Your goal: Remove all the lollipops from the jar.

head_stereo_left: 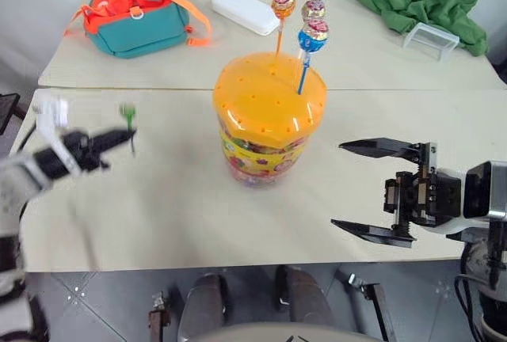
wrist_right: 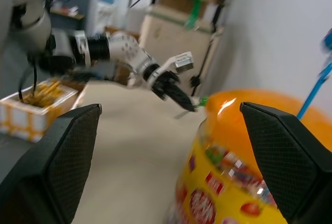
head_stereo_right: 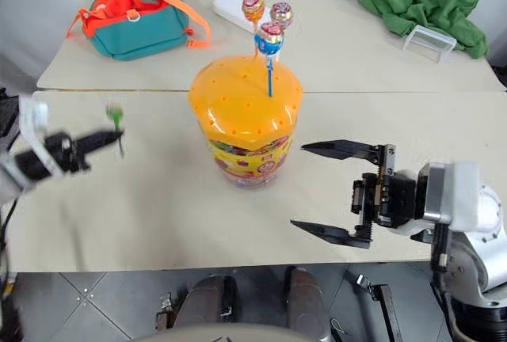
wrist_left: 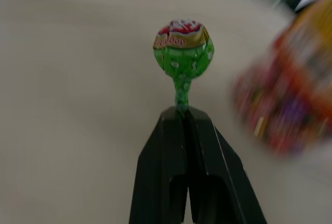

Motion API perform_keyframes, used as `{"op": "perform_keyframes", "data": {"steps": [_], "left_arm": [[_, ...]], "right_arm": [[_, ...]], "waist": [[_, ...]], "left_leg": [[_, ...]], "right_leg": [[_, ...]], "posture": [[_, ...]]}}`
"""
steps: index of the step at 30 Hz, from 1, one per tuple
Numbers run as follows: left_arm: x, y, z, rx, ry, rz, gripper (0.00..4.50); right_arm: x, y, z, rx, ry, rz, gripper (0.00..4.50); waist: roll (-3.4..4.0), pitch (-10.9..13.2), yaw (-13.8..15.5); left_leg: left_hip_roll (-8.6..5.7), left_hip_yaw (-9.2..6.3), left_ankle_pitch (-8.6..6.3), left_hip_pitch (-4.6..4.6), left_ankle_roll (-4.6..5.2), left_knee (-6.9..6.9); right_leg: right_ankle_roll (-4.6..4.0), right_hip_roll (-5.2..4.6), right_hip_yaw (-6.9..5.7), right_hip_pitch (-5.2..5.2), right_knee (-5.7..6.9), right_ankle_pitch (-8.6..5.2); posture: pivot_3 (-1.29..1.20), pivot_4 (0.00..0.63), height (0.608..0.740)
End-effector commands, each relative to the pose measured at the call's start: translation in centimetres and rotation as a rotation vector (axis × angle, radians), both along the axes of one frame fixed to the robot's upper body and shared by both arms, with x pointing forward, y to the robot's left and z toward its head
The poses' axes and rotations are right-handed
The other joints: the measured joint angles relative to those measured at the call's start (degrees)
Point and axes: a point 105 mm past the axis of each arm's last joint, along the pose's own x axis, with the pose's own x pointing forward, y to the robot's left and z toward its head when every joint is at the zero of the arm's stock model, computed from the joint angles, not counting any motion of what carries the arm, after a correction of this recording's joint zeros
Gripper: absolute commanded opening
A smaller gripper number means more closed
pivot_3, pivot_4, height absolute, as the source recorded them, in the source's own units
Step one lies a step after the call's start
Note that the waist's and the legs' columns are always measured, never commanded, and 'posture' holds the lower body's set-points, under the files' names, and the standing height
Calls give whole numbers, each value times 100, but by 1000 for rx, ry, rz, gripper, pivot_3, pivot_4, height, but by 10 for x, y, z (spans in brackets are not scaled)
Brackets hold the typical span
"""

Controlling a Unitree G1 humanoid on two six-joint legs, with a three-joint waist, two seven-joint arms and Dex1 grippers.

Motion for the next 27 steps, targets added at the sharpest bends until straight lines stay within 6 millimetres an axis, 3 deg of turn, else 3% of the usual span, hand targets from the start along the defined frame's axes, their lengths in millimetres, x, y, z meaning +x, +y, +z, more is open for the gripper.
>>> {"op": "perform_keyframes", "data": {"steps": [1, 4, 10, 13, 15, 18, 20, 24, 27], "left_arm": [[-27, 9, -13, 152, 42, 42, 24], [-46, 16, -42, 265, 96, 33, 24], [-38, 15, -25, 201, -41, 28, 1586], [-34, 12, 6, 221, -233, -73, 2479], [-32, 8, 37, 191, -373, -147, 3041], [-23, -14, 91, 38, -506, -297, 3041], [-15, -26, 113, -12, -565, -350, 3041], [18, -86, 164, -103, -695, -515, 3041], [38, -123, 181, -131, -728, -592, 3041]], "right_arm": [[10, -17, -3, -47, 6, -45, 4500], [18, -27, -6, -58, 37, -101, 4500], [19, -30, 3, -14, 51, -125, 4500], [20, -33, 9, 27, 43, -160, 4500], [19, -37, 17, 78, 27, -191, 4500], [18, -49, 43, 237, -33, -293, 4500], [16, -55, 52, 302, -52, -344, 4500], [11, -71, 56, 378, -64, -473, 4500], [10, -78, 55, 423, -61, -533, 4500]], "waist": [[-1, 1, 67], [0, 0, 93], [17, -5, 94], [17, -5, 88], [17, -5, 95], [17, -5, 125], [16, -6, 133], [18, -10, 200], [17, -11, 220]], "left_leg": [[4, 0, -9, -6, 1, 20], [5, 7, -25, 8, 11, 30], [26, 15, -38, 33, -11, 29], [34, 27, -42, 35, -19, 29], [36, 35, -44, 35, -21, 29], [38, 33, -44, 30, -22, 31], [36, 23, -43, 16, -21, 44], [25, 21, -43, 16, -13, 48], [22, 29, -42, 11, -9, 64]], "right_leg": [[-3, 0, -3, 1, -2, -1], [-5, -14, -1, 18, -14, -2], [-18, -6, -10, 19, -5, -9], [-24, 0, -15, 16, -2, -12], [-24, 1, -24, 15, -2, -13], [-24, 1, -40, 16, 1, -13], [-23, 1, -52, 16, 16, -12], [-5, 0, -62, 27, 11, -1], [4, 1, -61, 28, 8, 4]], "posture": [[0, 150, 740], [0, 150, 740], [0, 150, 740], [0, 150, 740], [0, 150, 740], [0, 150, 740], [0, 150, 740], [0, 150, 740], [0, 150, 740]]}}
